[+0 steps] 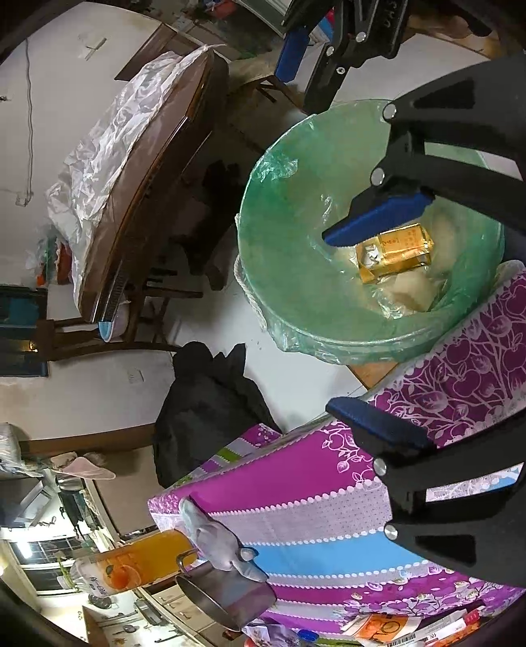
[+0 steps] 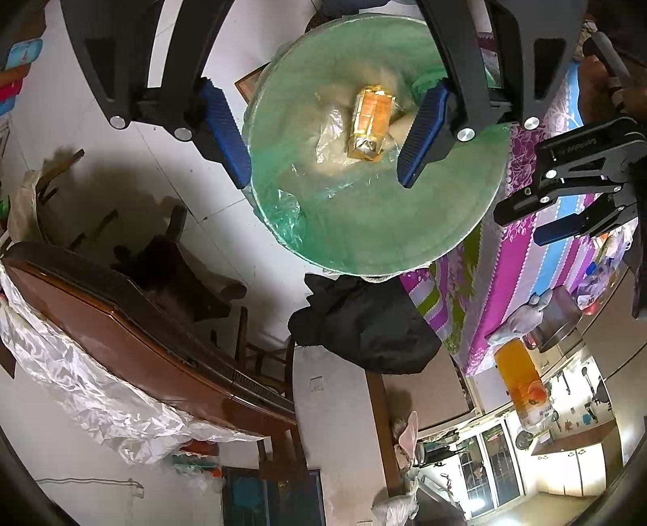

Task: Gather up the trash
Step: 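Return to the table and grasp the orange-and-white paper bag with the left tool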

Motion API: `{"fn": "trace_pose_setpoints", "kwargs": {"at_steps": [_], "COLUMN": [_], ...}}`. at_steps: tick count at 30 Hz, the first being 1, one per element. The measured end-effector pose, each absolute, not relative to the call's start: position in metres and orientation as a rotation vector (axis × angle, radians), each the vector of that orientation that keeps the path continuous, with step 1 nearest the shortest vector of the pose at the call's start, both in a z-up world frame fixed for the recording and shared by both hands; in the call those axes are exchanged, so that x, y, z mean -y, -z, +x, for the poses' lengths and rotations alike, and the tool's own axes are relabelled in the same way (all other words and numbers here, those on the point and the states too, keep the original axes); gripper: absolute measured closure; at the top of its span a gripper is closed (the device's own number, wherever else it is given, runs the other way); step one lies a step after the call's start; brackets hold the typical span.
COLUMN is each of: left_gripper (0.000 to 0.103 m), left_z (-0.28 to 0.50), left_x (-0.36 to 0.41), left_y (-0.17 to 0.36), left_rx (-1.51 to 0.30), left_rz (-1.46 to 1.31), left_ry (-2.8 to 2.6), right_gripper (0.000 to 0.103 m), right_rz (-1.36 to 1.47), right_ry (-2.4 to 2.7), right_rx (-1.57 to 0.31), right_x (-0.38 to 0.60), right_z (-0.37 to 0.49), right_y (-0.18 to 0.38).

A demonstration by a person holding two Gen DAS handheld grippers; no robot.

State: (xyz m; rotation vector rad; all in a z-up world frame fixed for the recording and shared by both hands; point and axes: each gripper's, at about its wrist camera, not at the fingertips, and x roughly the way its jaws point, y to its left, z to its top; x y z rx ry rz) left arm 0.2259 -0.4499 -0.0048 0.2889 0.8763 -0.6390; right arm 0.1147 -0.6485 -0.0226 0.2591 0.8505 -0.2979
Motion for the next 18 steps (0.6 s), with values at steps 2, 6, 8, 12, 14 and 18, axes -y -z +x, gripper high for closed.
{"fn": "trace_pose_setpoints", "kwargs": {"at_steps": [2,6,8,12,14,18], "left_gripper": [0.028,0.028,0.027,0.021,0.021,0.02], "left_z": [0.226,0.226,0.224,0.222,0.226,0.237], "left_x": [0.449,0.439,0.426,0.378,0.343,0.257], "left_y": [0.005,0.001,-0.004,-0.012,-0.012,-0.011], "left_rx": [-0.875,-0.867,-0.852,-0.811,-0.809,-0.805], "left_rz": [0.288,0.278,0.269,0.245,0.228,0.181], "left_ry": [0.639,0.638,0.637,0.604,0.557,0.411], "right_gripper": [0.028,0.027,0.025,0.019,0.018,0.018], "right_rz": [0.258,0.245,0.235,0.211,0.211,0.197], "right_ry": [0.299,0.298,0.281,0.178,0.116,-0.038], "right_rx": [-0.844,-0.808,-0.761,-0.654,-0.638,-0.635], "right_x": [0.648,0.639,0.626,0.571,0.545,0.474], "right_z": [0.113,0.109,0.105,0.101,0.105,0.126], "right_y": [0.021,0.01,0.0,-0.015,-0.014,-0.006]}}
